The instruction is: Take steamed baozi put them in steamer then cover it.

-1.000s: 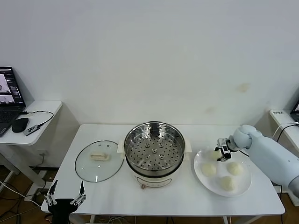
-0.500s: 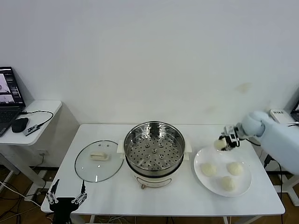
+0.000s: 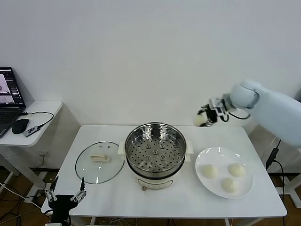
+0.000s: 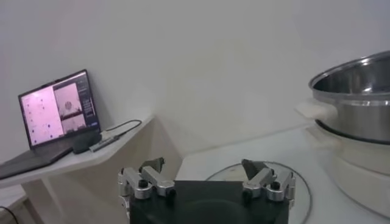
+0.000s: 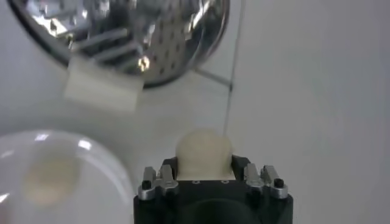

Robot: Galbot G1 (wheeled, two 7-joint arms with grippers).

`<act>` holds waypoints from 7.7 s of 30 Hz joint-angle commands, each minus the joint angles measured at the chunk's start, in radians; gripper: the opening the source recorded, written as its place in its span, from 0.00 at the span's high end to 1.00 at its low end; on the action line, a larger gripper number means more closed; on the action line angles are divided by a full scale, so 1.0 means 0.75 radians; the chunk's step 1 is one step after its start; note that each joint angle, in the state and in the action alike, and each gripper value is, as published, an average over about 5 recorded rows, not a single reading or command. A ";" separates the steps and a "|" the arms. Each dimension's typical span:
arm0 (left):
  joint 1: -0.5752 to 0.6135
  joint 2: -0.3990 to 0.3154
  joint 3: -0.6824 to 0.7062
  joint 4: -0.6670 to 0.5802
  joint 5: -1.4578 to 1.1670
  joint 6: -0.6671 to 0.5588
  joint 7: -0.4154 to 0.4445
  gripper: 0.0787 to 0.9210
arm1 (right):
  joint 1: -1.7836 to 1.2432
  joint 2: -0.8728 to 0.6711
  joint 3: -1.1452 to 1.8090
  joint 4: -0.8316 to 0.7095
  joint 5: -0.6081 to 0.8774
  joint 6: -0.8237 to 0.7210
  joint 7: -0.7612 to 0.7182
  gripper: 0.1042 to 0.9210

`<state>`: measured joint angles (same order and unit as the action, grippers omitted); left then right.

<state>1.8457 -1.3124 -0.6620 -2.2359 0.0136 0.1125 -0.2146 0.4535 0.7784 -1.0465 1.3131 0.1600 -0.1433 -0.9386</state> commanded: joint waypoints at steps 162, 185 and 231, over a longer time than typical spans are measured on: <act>-0.041 0.034 -0.060 -0.014 -0.004 0.026 0.052 0.12 | -0.388 -0.312 0.129 0.189 -0.213 -0.201 -0.086 0.50; -0.070 0.045 -0.050 -0.063 -0.007 0.034 0.053 0.12 | 0.443 0.181 -0.381 0.386 0.484 -0.472 0.084 0.48; -0.099 0.025 -0.067 -0.056 -0.015 0.033 0.052 0.12 | -0.046 0.734 -0.296 -0.102 0.405 -0.617 0.199 0.40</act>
<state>1.7724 -1.2921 -0.7162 -2.2763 0.0005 0.1368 -0.1757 0.4293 1.3126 -1.2718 1.2504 0.4669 -0.6058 -0.7952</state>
